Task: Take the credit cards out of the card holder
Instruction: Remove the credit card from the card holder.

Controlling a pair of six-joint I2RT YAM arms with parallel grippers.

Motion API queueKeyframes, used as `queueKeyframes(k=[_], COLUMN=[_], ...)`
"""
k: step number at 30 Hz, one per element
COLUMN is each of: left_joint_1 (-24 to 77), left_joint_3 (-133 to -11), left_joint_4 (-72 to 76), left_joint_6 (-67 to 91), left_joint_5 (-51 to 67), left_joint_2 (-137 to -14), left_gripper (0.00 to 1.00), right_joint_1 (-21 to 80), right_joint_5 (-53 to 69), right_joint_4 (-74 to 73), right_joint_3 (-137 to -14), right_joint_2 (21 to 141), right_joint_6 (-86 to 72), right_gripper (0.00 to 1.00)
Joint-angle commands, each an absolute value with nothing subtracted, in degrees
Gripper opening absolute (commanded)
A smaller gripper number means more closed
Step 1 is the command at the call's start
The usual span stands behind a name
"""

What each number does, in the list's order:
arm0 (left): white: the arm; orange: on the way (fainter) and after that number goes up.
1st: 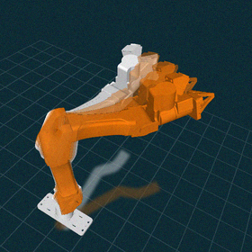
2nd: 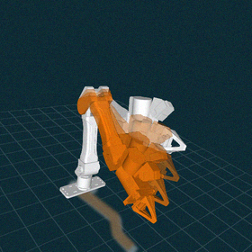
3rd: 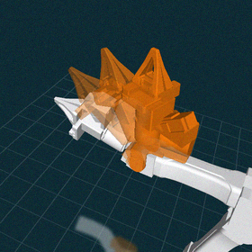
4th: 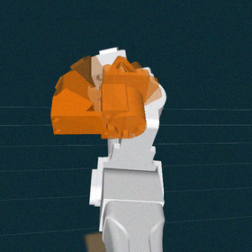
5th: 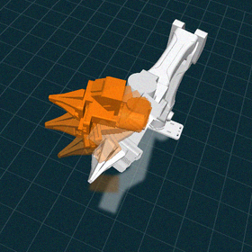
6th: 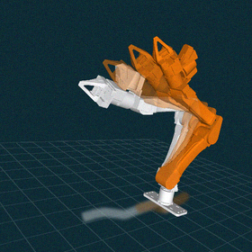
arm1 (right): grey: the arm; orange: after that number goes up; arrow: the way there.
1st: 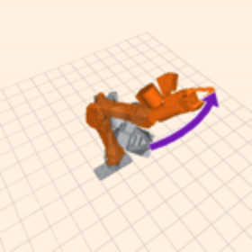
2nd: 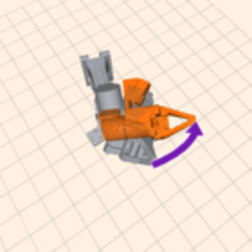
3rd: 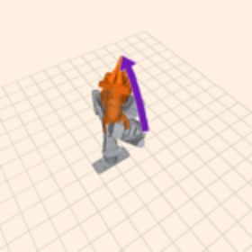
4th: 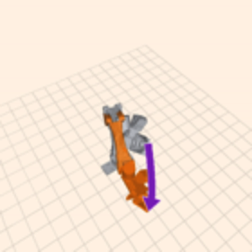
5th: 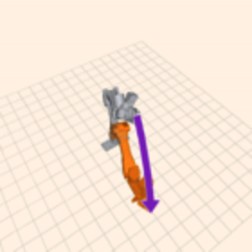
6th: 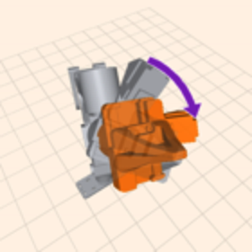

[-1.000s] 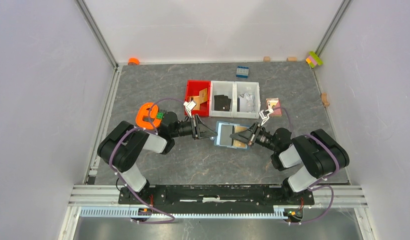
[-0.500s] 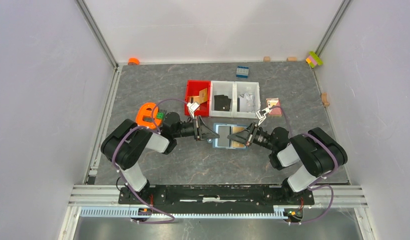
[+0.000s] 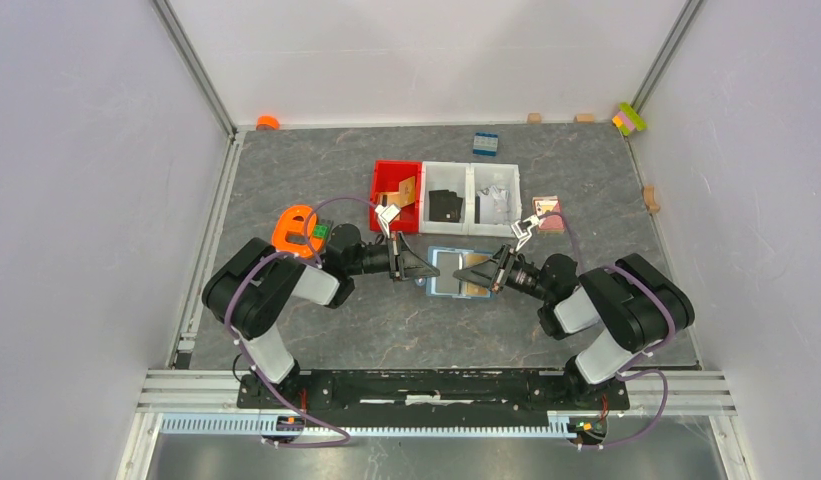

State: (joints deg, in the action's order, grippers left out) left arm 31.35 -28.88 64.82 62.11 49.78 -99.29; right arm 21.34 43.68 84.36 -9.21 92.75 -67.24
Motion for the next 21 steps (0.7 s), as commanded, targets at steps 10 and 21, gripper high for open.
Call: queueKeyframes(k=[10, 21], left_joint_1=[29.3, 28.9], left_joint_3=[-27.9, -27.6], left_joint_4=[67.5, 67.5], left_joint_6=[62.4, 62.5], left_joint_5=[48.5, 48.3], left_joint_2=[-97.5, -97.4], left_gripper=[0.02, 0.02], right_joint_1=[21.2, 21.0], right_joint_5=[44.4, 44.2], right_joint_4=[100.9, 100.4], right_joint_3=[-10.0, -9.9], right_joint_2=[93.1, 93.0], right_joint_6=[-67.9, -67.8], right_gripper=[0.16, 0.00])
